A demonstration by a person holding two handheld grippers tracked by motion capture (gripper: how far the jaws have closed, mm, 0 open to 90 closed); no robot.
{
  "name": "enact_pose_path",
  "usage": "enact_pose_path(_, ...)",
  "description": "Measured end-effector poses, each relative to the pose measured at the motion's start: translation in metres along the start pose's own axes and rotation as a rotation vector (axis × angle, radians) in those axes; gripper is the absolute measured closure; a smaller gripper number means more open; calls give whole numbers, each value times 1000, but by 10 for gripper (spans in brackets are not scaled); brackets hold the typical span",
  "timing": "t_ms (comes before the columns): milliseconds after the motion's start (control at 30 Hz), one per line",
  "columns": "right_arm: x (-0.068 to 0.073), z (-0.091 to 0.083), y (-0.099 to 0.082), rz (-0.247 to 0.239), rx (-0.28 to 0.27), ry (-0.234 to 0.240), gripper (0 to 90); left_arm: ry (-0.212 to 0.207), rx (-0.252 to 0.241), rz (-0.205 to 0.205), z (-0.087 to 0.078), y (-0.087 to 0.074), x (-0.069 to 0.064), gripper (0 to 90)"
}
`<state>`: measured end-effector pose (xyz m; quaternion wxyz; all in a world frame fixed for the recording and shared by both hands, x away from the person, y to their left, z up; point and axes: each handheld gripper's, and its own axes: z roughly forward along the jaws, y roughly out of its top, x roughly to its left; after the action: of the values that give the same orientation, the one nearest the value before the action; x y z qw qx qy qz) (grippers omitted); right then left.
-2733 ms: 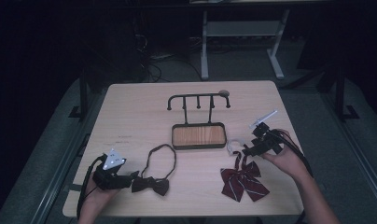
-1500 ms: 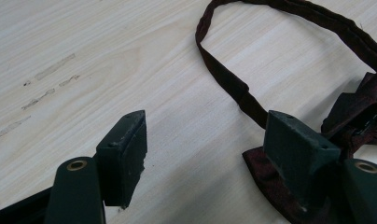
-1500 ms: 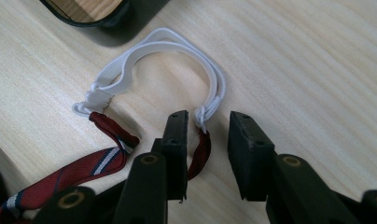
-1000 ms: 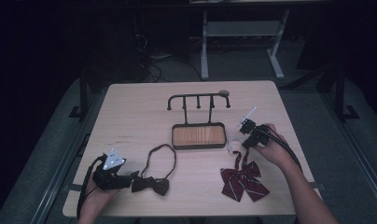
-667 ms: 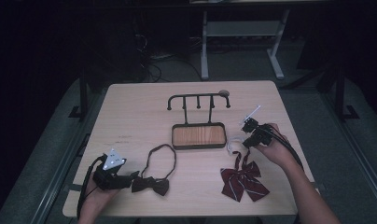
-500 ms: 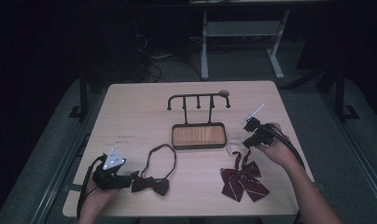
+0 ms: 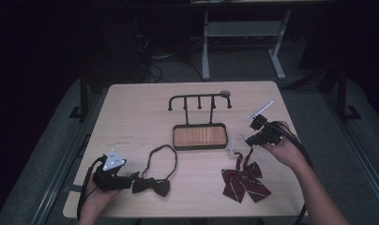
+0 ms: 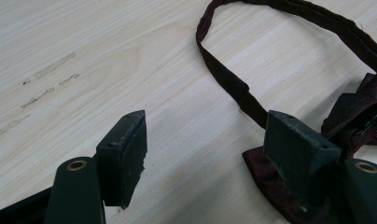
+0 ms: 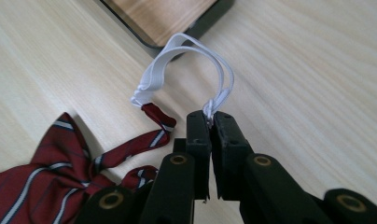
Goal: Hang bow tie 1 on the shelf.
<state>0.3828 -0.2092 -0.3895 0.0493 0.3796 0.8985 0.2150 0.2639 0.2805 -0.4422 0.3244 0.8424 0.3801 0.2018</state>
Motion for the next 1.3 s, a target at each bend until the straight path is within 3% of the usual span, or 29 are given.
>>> enact_pose_path(567,11,-26,1,-42,-26,42,858,5,7,-4,1,-1,1,307)
enact_pose_path(1300,25,-66,13,-103,-81,21,858,9,11,-1,1,-2,2,307)
